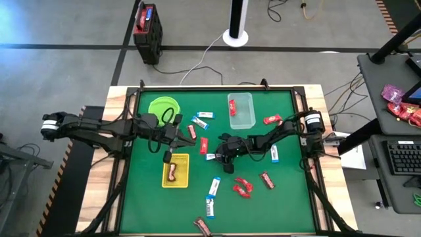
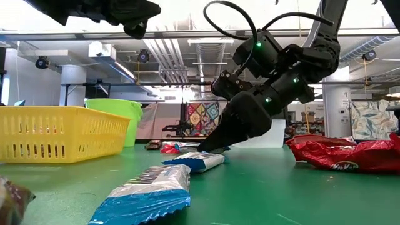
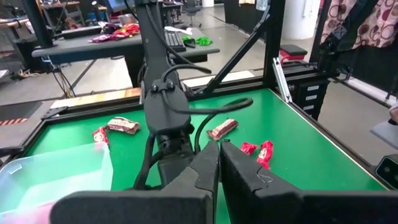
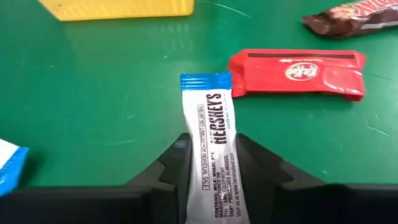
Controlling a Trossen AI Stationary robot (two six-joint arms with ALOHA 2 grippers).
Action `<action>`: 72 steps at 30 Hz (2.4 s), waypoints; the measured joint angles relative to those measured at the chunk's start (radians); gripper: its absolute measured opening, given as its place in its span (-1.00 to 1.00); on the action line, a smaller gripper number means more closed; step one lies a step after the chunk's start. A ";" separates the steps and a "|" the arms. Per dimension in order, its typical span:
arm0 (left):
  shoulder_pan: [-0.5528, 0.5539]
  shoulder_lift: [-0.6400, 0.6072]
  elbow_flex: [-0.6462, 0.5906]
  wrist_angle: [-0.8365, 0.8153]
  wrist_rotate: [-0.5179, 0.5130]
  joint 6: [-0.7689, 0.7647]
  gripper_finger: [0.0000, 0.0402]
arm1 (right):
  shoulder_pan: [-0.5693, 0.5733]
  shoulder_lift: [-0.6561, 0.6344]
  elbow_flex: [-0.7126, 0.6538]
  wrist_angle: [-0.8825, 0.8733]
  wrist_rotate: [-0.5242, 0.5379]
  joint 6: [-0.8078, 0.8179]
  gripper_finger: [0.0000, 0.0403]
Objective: Sort candy by brand, put in halloween buckets
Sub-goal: Put the white chocolate into the green bucket
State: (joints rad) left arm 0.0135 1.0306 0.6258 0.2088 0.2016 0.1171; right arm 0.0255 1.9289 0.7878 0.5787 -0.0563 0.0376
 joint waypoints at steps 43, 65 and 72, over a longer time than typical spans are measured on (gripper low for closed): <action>-0.050 0.240 -0.015 0.052 0.004 0.189 -0.40 | -0.048 -0.270 0.050 -0.007 -0.264 0.324 -0.96; -0.071 0.254 -0.015 0.110 -0.036 0.265 -0.94 | -0.055 -0.270 0.119 -0.007 -0.321 0.500 -0.87; -0.071 0.206 -0.015 0.044 -0.066 0.233 -0.97 | -0.091 -0.272 0.120 -0.004 -0.309 0.547 -0.44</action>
State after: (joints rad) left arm -0.0570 1.2368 0.6109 0.2532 0.1353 0.3503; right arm -0.0652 1.6568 0.9073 0.5743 -0.3655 0.5842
